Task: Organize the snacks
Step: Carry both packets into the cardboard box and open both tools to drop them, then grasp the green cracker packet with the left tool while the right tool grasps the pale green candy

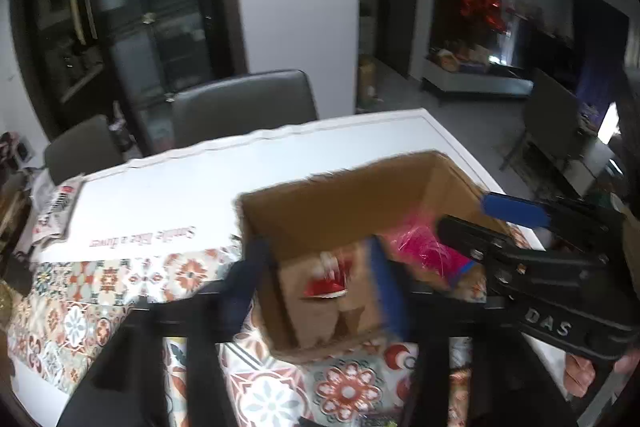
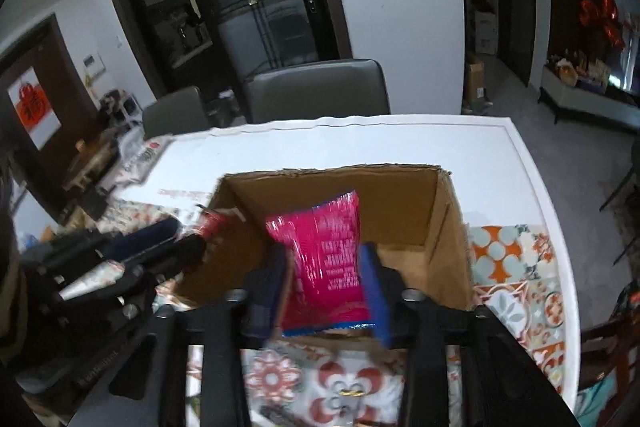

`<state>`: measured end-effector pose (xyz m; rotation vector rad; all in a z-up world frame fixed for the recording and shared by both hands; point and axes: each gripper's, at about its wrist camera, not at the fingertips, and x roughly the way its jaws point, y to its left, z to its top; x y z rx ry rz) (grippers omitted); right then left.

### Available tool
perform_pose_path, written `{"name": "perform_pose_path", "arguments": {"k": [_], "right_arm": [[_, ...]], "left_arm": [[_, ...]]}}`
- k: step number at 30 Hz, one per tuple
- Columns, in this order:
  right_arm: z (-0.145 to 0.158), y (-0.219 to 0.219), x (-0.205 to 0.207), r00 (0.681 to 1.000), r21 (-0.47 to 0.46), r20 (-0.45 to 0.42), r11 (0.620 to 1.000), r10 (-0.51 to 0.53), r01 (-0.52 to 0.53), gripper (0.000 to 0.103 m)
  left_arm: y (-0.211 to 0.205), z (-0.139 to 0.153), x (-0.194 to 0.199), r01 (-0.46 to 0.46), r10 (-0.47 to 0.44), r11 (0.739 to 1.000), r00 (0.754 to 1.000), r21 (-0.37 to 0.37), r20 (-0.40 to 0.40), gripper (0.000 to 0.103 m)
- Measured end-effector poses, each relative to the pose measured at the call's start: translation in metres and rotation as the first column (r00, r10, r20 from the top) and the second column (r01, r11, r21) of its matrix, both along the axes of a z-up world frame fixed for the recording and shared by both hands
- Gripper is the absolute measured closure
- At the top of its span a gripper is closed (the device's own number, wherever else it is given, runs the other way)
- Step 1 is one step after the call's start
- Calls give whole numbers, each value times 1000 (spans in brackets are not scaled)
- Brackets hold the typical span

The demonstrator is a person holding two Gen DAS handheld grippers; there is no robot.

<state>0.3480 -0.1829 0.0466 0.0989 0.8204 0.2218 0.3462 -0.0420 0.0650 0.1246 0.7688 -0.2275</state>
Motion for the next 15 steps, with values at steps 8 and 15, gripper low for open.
{"name": "perform_pose_path", "arguments": {"k": [8, 15], "right_arm": [[3, 6, -28, 997, -95, 81, 995, 3, 5, 48], [8, 25, -70, 989, -95, 132, 994, 70, -58, 48]], "left_arm": [[16, 8, -39, -35, 31, 999, 996, 39, 83, 43], [36, 12, -75, -42, 42, 999, 992, -5, 120, 42]]}}
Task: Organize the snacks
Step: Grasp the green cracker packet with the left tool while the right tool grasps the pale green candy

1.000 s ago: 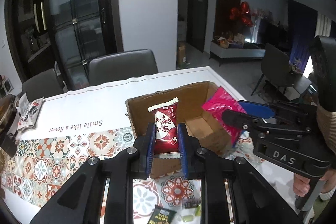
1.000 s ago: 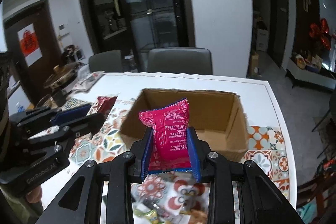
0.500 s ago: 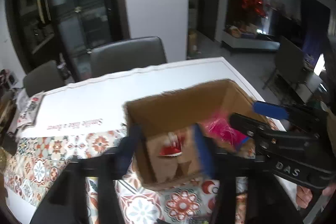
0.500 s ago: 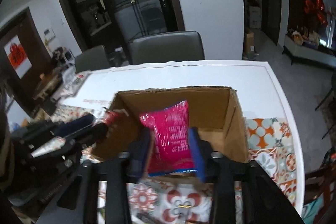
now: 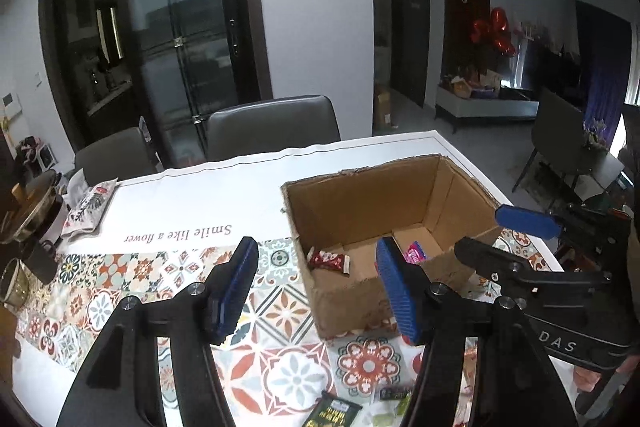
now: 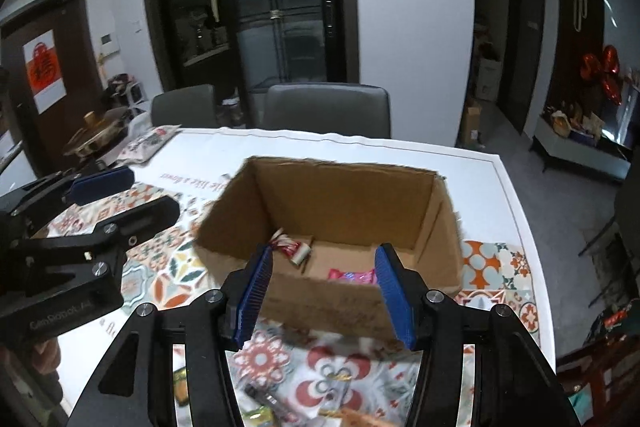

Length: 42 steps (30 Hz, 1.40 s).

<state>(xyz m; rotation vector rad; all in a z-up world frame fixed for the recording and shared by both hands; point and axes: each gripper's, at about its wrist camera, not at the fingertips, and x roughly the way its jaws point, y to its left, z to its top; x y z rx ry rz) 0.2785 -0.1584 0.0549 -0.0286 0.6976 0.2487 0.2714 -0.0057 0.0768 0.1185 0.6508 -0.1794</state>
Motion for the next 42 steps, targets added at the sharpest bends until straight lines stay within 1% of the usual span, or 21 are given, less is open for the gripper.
{"name": "perform_pose_path", "arguments": {"k": [7, 10, 18, 23, 27, 31, 37, 42], "right_arm": [[-3, 21, -33, 998, 5, 16, 998, 57, -57, 48], [-11, 31, -45, 996, 15, -5, 996, 93, -93, 48], [-39, 56, -70, 982, 6, -71, 984, 176, -176, 48], [-56, 66, -77, 969, -14, -121, 975, 217, -220, 48], [-71, 72, -81, 955, -37, -164, 966, 248, -257, 49], [-84, 79, -85, 937, -78, -210, 950, 281, -302, 49], [-108, 86, -81, 899, -107, -303, 926, 317, -363, 49], [-127, 91, -78, 863, -119, -377, 907, 336, -404, 49]], "left_arm": [[18, -8, -36, -4, 3, 1000, 999, 24, 40, 42], [27, -14, -51, -7, 6, 1000, 999, 26, 47, 42], [41, -38, -80, 2, -2, 1000, 1000, 23, 3, 42], [44, -57, -90, 28, -27, 999, 998, 22, -49, 42], [43, -76, -96, 55, -51, 998, 994, 41, -93, 42], [41, -93, -98, 79, -71, 996, 988, 51, -139, 42], [42, -118, -96, 94, -84, 995, 973, 32, -216, 42], [41, -140, -91, 124, -110, 992, 952, 33, -285, 42]]}}
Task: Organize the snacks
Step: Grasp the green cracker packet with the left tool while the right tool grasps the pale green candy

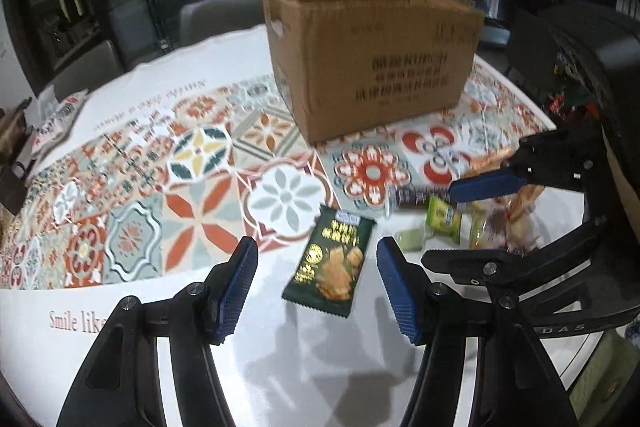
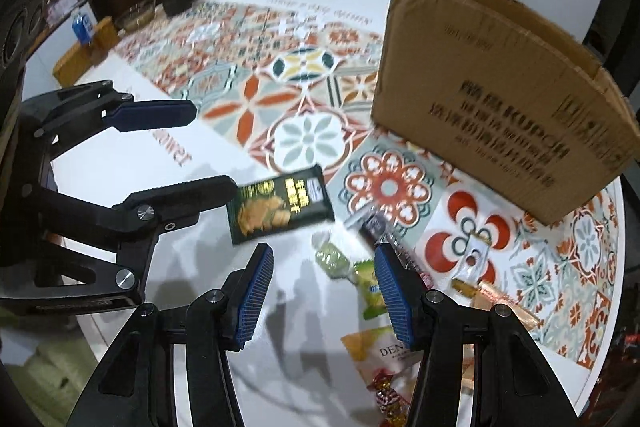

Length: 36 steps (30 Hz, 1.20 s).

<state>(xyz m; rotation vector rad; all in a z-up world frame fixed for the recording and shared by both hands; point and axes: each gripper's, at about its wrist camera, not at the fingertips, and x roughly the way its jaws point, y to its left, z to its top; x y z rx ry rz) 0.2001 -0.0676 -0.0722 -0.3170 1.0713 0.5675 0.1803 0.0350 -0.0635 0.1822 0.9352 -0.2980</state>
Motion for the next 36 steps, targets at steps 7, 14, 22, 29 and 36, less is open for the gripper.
{"name": "perform_pose_path", "arguments": {"k": [7, 14, 22, 29, 36], "right_arm": [[-18, 5, 5, 996, -6, -74, 998, 55, -55, 55], [-35, 9, 12, 990, -32, -106, 995, 92, -96, 64], [-48, 7, 25, 988, -43, -131, 995, 84, -90, 68], [-54, 6, 34, 988, -52, -137, 996, 70, -78, 68], [-55, 7, 37, 990, -29, -135, 998, 46, -50, 83]], "left_arm": [[-6, -29, 11, 40, -39, 999, 994, 8, -98, 42], [-8, -43, 19, 51, -47, 998, 989, 25, -137, 42], [-10, -53, 31, 70, -65, 997, 982, 22, -179, 42], [-12, -60, 45, 78, -73, 997, 973, 13, -219, 42], [-17, -66, 44, 85, -78, 996, 972, 22, -220, 49]]}}
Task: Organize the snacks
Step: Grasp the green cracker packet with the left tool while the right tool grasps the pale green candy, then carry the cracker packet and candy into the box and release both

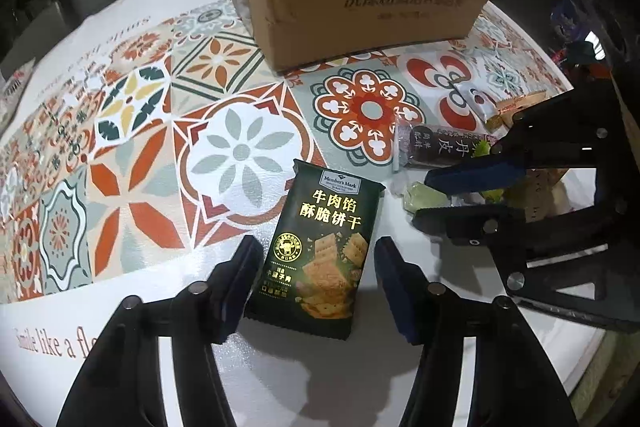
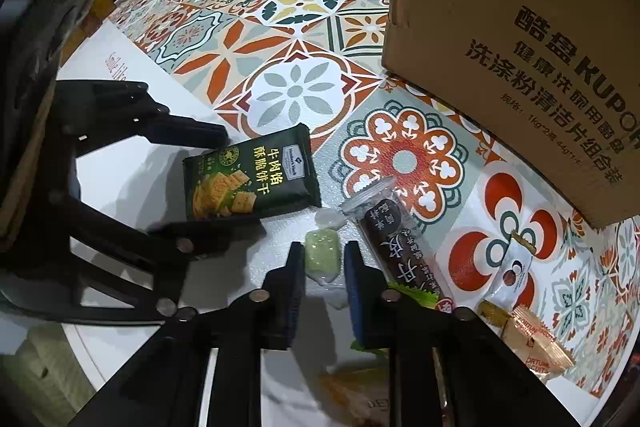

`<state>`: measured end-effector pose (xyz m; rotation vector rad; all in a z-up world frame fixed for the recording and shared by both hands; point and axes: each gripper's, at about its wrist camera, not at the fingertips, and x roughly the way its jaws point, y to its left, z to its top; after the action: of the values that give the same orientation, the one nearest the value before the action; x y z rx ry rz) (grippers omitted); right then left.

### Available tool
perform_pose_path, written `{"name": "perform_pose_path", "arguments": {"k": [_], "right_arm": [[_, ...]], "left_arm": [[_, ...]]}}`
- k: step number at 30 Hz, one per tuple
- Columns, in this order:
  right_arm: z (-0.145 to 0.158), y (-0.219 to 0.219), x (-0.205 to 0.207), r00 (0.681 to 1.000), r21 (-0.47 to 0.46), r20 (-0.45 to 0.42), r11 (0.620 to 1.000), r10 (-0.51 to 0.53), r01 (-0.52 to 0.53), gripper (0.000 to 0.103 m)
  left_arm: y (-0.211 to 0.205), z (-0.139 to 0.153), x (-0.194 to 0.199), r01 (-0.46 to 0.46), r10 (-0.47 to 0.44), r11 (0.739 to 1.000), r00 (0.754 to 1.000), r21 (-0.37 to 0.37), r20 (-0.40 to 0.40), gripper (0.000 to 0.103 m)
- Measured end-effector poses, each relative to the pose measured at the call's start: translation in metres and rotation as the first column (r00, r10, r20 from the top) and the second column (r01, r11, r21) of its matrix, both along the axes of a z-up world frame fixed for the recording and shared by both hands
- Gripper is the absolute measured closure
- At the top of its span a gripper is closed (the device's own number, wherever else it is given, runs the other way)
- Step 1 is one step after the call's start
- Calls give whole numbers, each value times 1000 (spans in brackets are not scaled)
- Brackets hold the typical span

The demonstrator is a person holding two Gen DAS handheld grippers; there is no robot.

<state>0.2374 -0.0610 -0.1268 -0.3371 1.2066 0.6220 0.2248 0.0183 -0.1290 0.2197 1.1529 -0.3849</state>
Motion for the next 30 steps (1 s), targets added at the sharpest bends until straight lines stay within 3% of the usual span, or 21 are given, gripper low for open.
{"name": "perform_pose_path", "arguments": {"k": [6, 13, 18, 30], "right_arm": [[0, 1, -5, 999, 21, 12, 999, -35, 35, 83], [3, -10, -5, 995, 56, 11, 993, -104, 103, 83], [13, -20, -10, 989, 97, 34, 985, -144, 140, 83], [48, -44, -16, 967, 188, 95, 958, -237, 217, 83]], "left_arm": [[1, 1, -2, -14, 14, 1000, 1000, 7, 13, 56], [10, 10, -7, -104, 105, 993, 995, -46, 4, 57], [6, 24, -11, -120, 121, 990, 992, -71, 17, 57], [-2, 74, -15, -142, 156, 984, 978, -103, 140, 57]]}}
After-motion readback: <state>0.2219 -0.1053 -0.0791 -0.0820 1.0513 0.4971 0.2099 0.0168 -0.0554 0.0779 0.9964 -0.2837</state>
